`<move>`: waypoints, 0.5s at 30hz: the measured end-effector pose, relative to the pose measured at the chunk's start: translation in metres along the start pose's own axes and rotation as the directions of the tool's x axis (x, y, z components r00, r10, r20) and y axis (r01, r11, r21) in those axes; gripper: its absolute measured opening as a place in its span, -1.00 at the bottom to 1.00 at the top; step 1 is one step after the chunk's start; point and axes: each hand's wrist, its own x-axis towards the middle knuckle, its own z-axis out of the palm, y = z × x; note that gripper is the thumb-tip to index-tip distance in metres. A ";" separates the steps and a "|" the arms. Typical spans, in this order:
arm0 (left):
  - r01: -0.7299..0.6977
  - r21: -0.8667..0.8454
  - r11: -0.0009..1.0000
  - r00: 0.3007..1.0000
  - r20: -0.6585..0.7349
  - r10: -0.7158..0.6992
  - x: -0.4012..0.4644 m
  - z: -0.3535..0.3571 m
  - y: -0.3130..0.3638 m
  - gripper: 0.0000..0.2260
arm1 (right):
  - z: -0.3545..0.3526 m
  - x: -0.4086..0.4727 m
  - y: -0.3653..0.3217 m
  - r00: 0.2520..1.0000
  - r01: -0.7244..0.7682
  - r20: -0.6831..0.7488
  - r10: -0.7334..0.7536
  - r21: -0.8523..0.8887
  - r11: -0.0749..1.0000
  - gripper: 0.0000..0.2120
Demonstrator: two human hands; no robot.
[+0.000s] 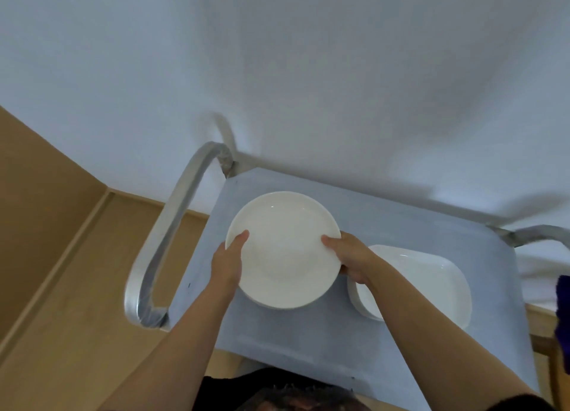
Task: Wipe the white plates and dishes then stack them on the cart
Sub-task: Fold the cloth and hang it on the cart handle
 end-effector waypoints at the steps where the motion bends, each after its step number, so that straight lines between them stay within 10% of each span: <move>1: -0.006 0.033 0.999 1.000 -0.024 0.006 0.000 0.001 -0.001 -0.55 | 0.001 0.000 0.001 1.000 -0.007 -0.007 0.007 0.019 1.000 -0.81; 15: 0.070 -0.064 0.995 0.990 0.124 -0.062 0.004 -0.002 0.023 -0.62 | 0.003 0.006 -0.003 0.997 -0.060 -0.048 0.067 0.140 0.988 -0.65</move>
